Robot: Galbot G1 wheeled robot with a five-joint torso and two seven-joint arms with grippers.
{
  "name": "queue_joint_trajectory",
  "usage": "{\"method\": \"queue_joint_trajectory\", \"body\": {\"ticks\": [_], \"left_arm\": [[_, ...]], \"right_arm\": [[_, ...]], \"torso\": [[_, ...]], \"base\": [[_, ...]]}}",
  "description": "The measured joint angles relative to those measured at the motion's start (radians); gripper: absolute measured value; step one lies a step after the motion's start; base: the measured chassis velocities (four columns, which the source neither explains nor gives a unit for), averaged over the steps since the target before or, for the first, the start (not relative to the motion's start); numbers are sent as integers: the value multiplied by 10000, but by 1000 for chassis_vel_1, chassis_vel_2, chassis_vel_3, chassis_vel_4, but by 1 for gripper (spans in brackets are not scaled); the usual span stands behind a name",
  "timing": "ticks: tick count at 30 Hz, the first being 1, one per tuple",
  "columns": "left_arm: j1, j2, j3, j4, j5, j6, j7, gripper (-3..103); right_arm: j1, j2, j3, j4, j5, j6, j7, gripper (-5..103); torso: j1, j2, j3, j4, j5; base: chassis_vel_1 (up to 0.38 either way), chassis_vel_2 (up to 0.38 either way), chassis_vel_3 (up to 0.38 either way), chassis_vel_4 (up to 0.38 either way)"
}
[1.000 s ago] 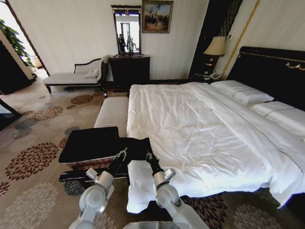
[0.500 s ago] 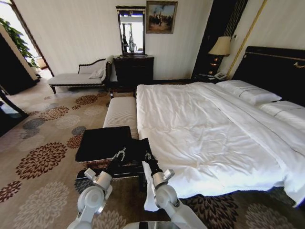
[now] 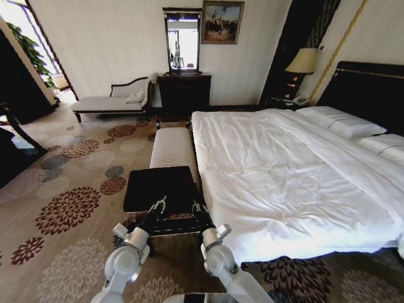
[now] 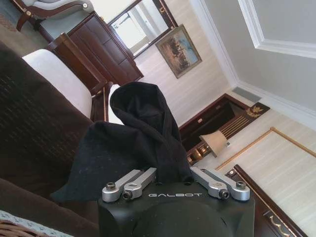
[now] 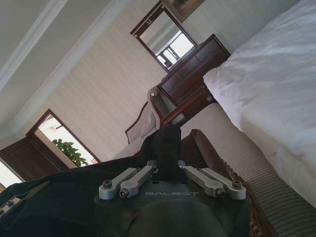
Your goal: Fold the clothes on the bed and place them into the basket.
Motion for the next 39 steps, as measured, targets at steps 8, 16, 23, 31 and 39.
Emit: {"method": "queue_joint_trajectory", "body": {"ticks": [8, 16, 23, 31, 39], "left_arm": [[-86, -12, 24, 177, 58, -46, 59, 10], [-160, 144, -145, 334, 11, -107, 110, 10], [-438, 336, -65, 781, 94, -241, 194, 10], [-1481, 366, 67, 2042, 34, -296, 211, 10], [-2525, 178, 171, 3261, 45, -296, 81, 10]], "right_arm": [[25, 48, -26, -62, 8, -6, 26, 9], [210, 126, -153, -240, -44, -45, 109, 9], [1359, 216, -745, -1142, -196, 43, 250, 9], [2654, 621, -1314, -2700, -243, 136, 384, 9], [3536, 897, -1444, -3747, -213, 147, 549, 9]], "torso": [[0, 0, 0, 2, -2], [1, -1, 0, 1, -2], [1, -1, 0, 3, -3], [2, -2, 1, 0, -2], [2, -2, 0, 2, -3]], "base": [[-19, 97, 3, -100], [-37, 131, 39, -123], [-43, 112, 49, -117], [-9, 24, 12, -28], [0, 0, 0, 0]]}}
